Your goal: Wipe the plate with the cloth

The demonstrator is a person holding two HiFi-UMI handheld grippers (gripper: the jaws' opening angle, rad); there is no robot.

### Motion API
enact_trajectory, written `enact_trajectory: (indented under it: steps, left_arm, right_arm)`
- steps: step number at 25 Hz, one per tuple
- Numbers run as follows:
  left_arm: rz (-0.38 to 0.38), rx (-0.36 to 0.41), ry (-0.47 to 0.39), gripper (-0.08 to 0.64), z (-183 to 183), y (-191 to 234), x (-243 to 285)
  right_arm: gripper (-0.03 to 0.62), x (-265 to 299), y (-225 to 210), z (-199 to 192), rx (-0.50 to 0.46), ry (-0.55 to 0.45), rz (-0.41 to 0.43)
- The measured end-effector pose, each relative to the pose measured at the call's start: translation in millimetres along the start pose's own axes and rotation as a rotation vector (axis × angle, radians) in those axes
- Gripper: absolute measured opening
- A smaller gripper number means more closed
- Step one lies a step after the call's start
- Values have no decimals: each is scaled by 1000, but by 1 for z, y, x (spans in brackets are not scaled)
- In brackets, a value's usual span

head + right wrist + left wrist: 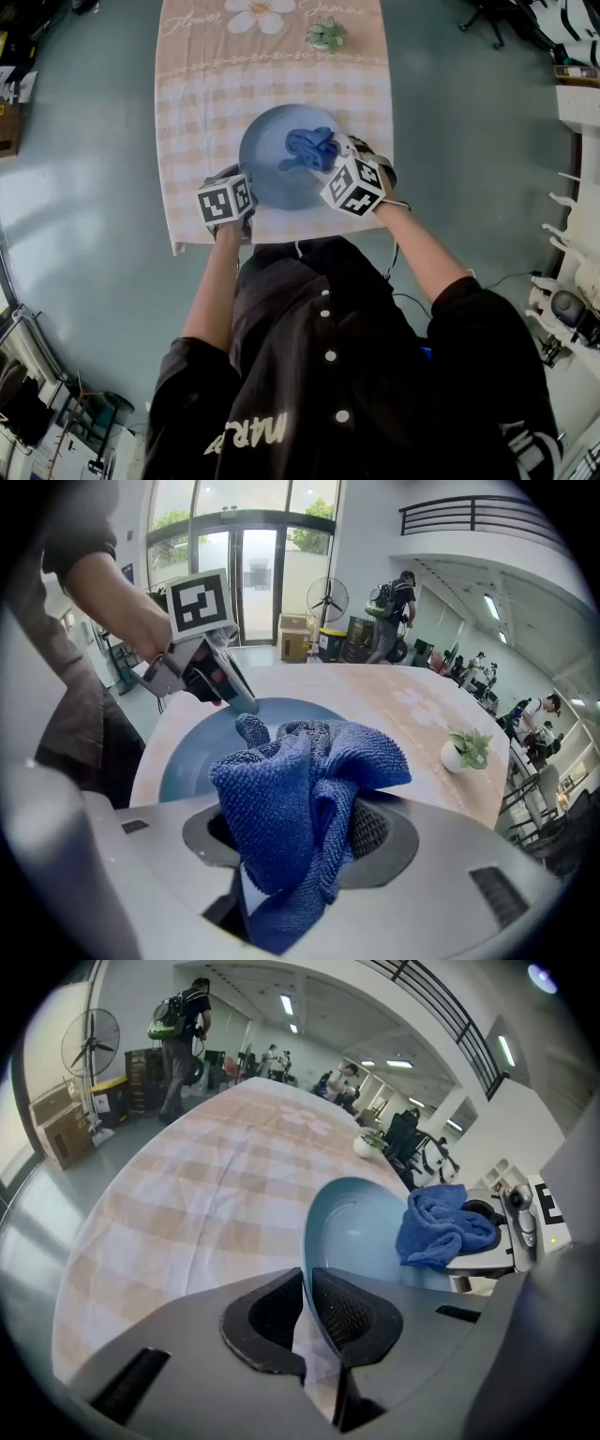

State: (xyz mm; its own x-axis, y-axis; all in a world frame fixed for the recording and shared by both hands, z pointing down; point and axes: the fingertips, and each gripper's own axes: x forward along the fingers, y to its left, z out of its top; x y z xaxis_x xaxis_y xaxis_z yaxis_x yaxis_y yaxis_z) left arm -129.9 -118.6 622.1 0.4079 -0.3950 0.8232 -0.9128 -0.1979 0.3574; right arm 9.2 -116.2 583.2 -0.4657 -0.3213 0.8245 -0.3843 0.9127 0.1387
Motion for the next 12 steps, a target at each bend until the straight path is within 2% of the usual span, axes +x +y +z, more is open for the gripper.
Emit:
enact_trajectory:
  steps: [12]
  left_arm:
    - [-37,-33,0,48,-1,0,0]
  right_arm:
    - [233,26,45,58,39,-99,103]
